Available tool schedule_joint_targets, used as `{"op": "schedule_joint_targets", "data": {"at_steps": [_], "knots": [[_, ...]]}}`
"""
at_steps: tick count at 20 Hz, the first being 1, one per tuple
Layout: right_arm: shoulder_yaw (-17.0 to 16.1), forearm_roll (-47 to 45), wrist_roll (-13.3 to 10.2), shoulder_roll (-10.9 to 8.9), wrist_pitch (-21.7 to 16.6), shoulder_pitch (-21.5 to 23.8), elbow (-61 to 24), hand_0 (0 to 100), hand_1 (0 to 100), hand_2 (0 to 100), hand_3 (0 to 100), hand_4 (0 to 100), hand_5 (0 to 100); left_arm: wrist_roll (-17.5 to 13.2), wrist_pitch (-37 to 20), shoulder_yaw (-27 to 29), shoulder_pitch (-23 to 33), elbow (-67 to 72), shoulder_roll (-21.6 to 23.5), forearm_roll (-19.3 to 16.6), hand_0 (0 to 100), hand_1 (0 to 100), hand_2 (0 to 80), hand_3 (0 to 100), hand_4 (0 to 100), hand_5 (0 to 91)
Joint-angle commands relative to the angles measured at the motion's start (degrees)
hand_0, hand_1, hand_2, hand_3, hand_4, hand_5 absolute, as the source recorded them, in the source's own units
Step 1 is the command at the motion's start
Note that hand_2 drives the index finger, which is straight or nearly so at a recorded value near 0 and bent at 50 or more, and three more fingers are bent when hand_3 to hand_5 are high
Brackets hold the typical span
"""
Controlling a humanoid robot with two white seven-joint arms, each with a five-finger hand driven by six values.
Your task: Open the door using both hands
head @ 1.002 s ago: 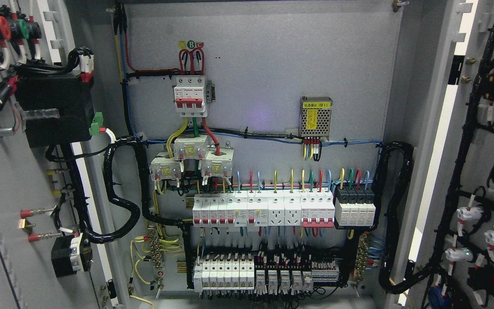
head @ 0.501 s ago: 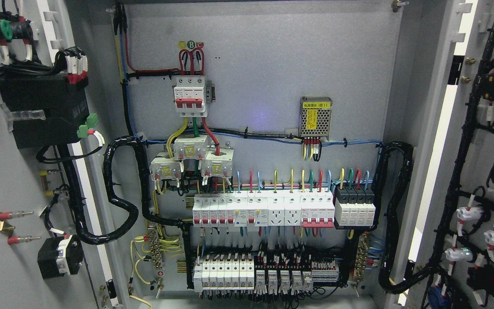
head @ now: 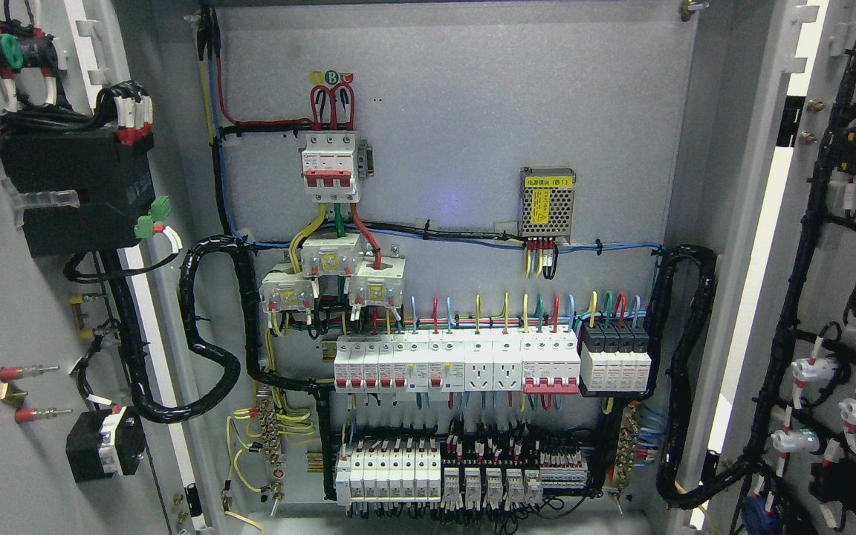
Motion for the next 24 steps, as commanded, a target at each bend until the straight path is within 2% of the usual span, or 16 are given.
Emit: {"op": "schedule_joint_targets", "data": {"at_steps": [1, 3, 7, 12, 15, 17, 20, 24], "knots": [[-6.6, 0.1, -4.3, -7.59, -6.1, 4.3, 0.2, 0, 0, 0, 0, 0, 0, 0.0, 0.0, 0.0, 0.0, 0.0, 0.0, -0.1, 0, 0, 0.0, 0, 3, 0.0], [-6.9, 0.1, -4.5, -11.2, -10.2, 7.7, -0.9, 0, 0, 0, 0, 0, 0, 0.0, 0.0, 0.0, 0.0, 0.0, 0.0, -0.2, 0, 0, 0.0, 0, 3, 0.0], [-7.7, 0.1, -4.7, -17.35, -15.4, 15.4, -3.2, 0, 0, 0, 0, 0, 0, 0.0, 0.0, -0.1, 0.0, -0.1, 0.0, -0.2, 0, 0, 0.0, 0, 3, 0.0], [-11.4, 0.0, -4.7, -22.1, -20.0, 22.5, -4.8, 0, 0, 0, 0, 0, 0, 0.0, -0.2, -0.6, 0.0, -0.3, 0.0, -0.5, 0, 0, 0.0, 0, 3, 0.0], [-12.7, 0.0, -4.7, -25.09, -23.5, 26.9, -6.8, 0, 0, 0, 0, 0, 0, -0.1, -0.4, -4.9, 0.3, -1.3, -0.1, -0.2, 0, 0, 0.0, 0, 3, 0.0], [-14.0, 0.0, -4.7, -26.33, -24.9, 29.7, -7.6, 0, 0, 0, 0, 0, 0, -0.1, -0.6, -5.1, 0.8, -3.1, -0.2, -0.2, 0, 0, 0.0, 0, 3, 0.0], [-20.0, 0.1, -4.7, -25.19, -27.3, 35.0, -8.5, 0, 0, 0, 0, 0, 0, -1.5, -0.3, -5.2, 2.5, -9.5, -0.2, -0.3, 0, 0, 0.0, 0, 3, 0.0], [-23.7, 0.1, -4.7, -25.97, -31.0, 37.9, -8.8, 0, 0, 0, 0, 0, 0, -3.1, 0.4, -6.8, 6.4, -20.1, -0.1, -0.4, 0, 0, 0.0, 0, 3, 0.0]]}}
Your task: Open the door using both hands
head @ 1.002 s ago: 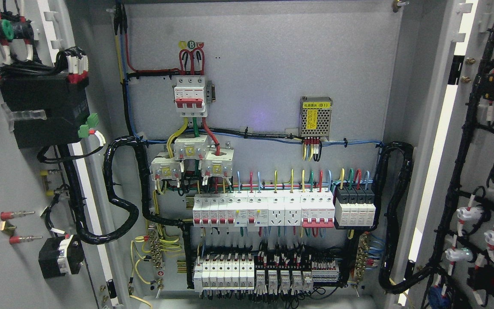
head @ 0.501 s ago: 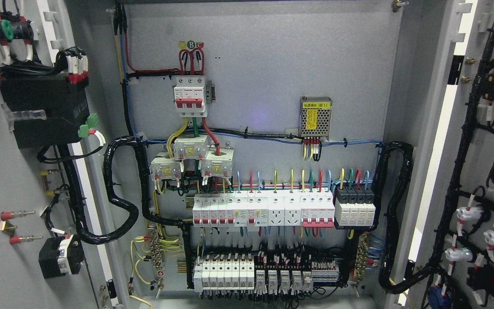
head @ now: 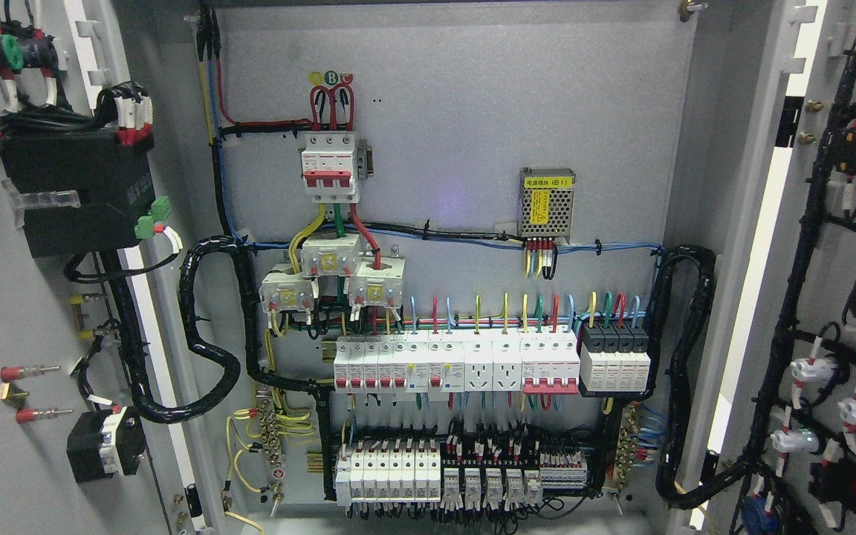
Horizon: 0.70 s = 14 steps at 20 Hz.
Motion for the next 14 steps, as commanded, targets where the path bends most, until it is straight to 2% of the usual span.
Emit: {"op": "schedule_joint_targets", "data": {"at_steps": [1, 5, 9, 11, 14], "knots": [[-10.3, 0.1, 0.0, -5.8, -3.7, 6.7, -2.9, 0, 0, 0, 0, 0, 0, -0.8, 0.9, -3.2, 4.9, -17.5, 0.0, -0.3, 0, 0, 0.0, 0, 3, 0.0], [-12.6, 0.1, 0.0, -5.8, -8.6, 8.4, -3.0, 0, 0, 0, 0, 0, 0, -0.9, 0.8, -8.1, 9.9, -30.9, 1.0, 0.2, 0, 0, 0.0, 0, 3, 0.0], [-16.1, 0.1, 0.0, -5.98, -14.3, 11.7, -3.4, 0, 0, 0, 0, 0, 0, -1.9, 0.4, -11.6, 14.9, -44.1, 4.2, 1.3, 0, 0, 0.0, 0, 3, 0.0], [-17.9, 0.1, 0.1, -7.03, -15.6, 13.8, -3.9, 0, 0, 0, 0, 0, 0, -1.9, 0.2, -13.9, 17.0, -49.9, 5.8, 3.5, 0, 0, 0.0, 0, 3, 0.0], [-19.2, 0.0, 0.1, -9.4, -18.8, 16.1, -4.9, 0, 0, 0, 0, 0, 0, -2.0, 0.1, -16.3, 20.6, -59.3, 7.5, 4.0, 0, 0, 0.0, 0, 3, 0.0]]}}
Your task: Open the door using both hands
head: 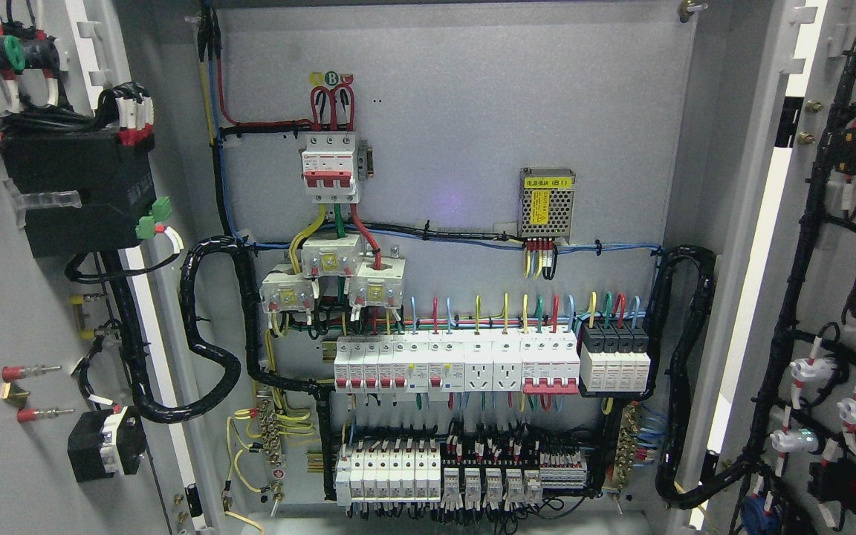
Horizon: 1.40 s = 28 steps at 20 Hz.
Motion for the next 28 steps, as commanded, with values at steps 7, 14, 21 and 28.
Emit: {"op": "schedule_joint_targets", "data": {"at_steps": [7, 14, 21, 28], "knots": [[-11.1, -0.1, 0.2, -6.77, -7.9, 6.9, -7.0, 0, 0, 0, 0, 0, 0, -0.2, -0.2, -10.2, 10.2, -44.5, 7.4, 1.8, 0, 0, 0.0, 0, 3, 0.0], [-15.3, -0.1, 0.2, -6.51, -9.2, 9.1, -13.0, 0, 0, 0, 0, 0, 0, -0.2, -2.4, -10.3, 10.1, -55.7, 14.1, 5.3, 0, 0, 0.0, 0, 3, 0.0], [-19.6, -1.0, 0.1, -6.86, -11.9, 8.5, -13.3, 0, 0, 0, 0, 0, 0, -0.2, -18.7, -10.5, 5.2, -57.0, 23.6, 10.4, 0, 0, 0.0, 0, 3, 0.0], [-21.4, -5.2, 0.0, -7.73, -11.5, 6.0, -13.3, 0, 0, 0, 0, 0, 0, -0.1, -27.8, -12.0, 1.6, -62.6, 27.6, 16.7, 0, 0, 0.0, 0, 3, 0.0]]}}
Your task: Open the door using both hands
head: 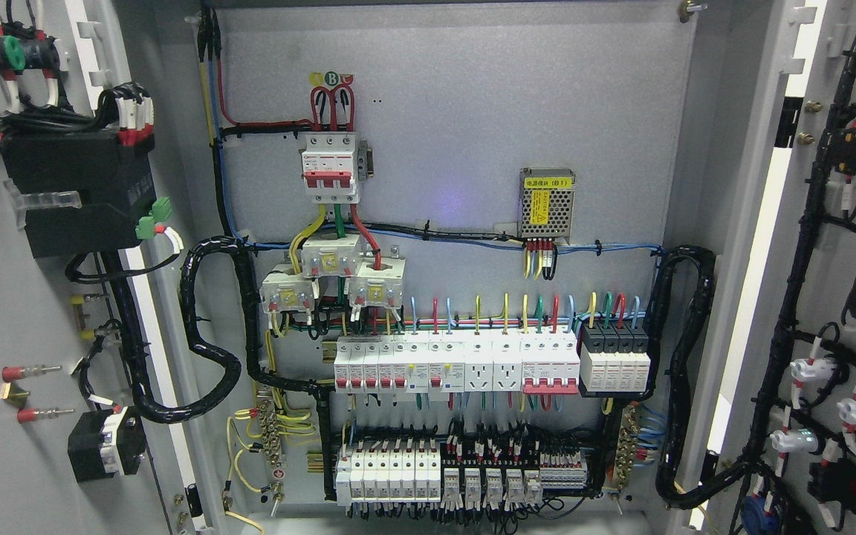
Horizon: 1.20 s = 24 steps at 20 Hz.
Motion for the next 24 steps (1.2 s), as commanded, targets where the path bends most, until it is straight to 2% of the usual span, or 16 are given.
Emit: {"op": "schedule_joint_targets", "data": {"at_steps": [1, 4, 12, 21, 24], "knots": [[-4.9, -2.3, -0.4, -1.69, -3.9, -1.5, -2.0, 0, 0, 0, 0, 0, 0, 0.2, -3.3, -1.8, -2.2, -12.6, 8.5, 5.0, 0, 0, 0.0, 0, 3, 0.0], [-5.1, -5.9, -1.9, -2.75, -3.9, -2.3, -1.8, 0, 0, 0, 0, 0, 0, 0.2, -9.1, -1.9, -1.7, -14.9, 8.0, 5.0, 0, 0, 0.0, 0, 3, 0.0], [-6.8, -12.6, -2.0, -6.26, -3.6, -2.3, 0.5, 0, 0, 0, 0, 0, 0, 0.8, -25.6, -3.4, -0.2, -18.2, 5.5, 4.6, 0, 0, 0.0, 0, 3, 0.0], [-6.6, -13.0, -2.0, -6.88, -3.6, -2.0, 1.0, 0, 0, 0, 0, 0, 0, 0.9, -47.9, -0.1, 4.5, -18.4, -1.3, 4.4, 0, 0, 0.0, 0, 3, 0.0], [-6.5, -13.0, -2.0, -6.88, -3.6, -1.7, 1.0, 0, 0, 0, 0, 0, 0, 0.9, -51.2, 1.9, 4.6, -18.4, -3.0, 4.4, 0, 0, 0.0, 0, 3, 0.0]]}}
